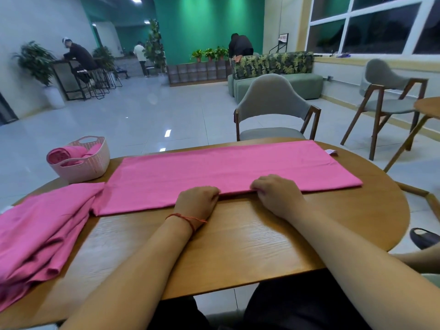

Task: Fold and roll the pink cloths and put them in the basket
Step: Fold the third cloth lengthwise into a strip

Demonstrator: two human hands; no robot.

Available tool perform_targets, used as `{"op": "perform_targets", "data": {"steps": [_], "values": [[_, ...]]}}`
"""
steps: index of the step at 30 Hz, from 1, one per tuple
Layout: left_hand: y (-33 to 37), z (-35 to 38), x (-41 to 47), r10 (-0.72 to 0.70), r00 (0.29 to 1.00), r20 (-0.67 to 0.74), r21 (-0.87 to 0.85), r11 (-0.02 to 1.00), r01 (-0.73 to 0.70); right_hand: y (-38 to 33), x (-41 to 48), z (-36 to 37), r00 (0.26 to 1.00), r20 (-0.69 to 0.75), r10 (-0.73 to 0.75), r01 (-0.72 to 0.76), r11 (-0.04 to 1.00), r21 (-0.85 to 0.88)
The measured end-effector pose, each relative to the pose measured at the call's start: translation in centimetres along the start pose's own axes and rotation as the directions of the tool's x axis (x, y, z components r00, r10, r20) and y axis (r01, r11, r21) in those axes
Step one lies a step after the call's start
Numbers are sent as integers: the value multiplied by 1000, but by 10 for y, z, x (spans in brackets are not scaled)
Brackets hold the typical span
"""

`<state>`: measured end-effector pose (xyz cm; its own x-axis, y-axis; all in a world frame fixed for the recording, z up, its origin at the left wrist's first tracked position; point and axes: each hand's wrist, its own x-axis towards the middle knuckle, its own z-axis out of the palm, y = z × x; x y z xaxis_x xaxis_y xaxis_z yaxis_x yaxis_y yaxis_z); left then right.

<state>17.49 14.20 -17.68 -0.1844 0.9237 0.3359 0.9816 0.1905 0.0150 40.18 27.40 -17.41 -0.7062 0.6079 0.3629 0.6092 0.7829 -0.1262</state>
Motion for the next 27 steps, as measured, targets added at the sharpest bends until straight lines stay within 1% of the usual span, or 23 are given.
{"op": "perform_targets", "data": {"steps": [2,5,9,11,13,16,22,25,27], "values": [[-21,-3,-10,-39,999,-3,39,998,39,28,-11,-6,999,-12,48,-48,998,-28],[-70,-10,-34,-167,986,-26,42,985,168,84,-37,-18,980,-51,193,-194,981,-23],[-140,-17,-65,-386,920,-66,13,922,388,154,-69,-39,924,-119,364,-372,926,-59],[-166,-20,-78,-459,885,-76,5,887,461,174,-79,-49,903,-148,404,-419,903,-91],[-186,-23,-89,-509,854,-107,-10,860,511,185,-84,-51,871,-196,451,-473,876,-88],[-203,-26,-99,-555,817,-156,-12,828,560,188,-83,-46,832,-217,510,-535,842,-71],[-206,-28,-104,-676,716,-173,-187,736,650,193,-80,-42,762,-257,594,-613,790,7],[-205,-30,-106,-685,706,-181,-262,726,636,204,-78,-37,705,-252,663,-662,743,102],[-200,-35,-107,-713,676,-184,-362,689,628,208,-78,-38,658,-245,711,-687,701,189]]}}
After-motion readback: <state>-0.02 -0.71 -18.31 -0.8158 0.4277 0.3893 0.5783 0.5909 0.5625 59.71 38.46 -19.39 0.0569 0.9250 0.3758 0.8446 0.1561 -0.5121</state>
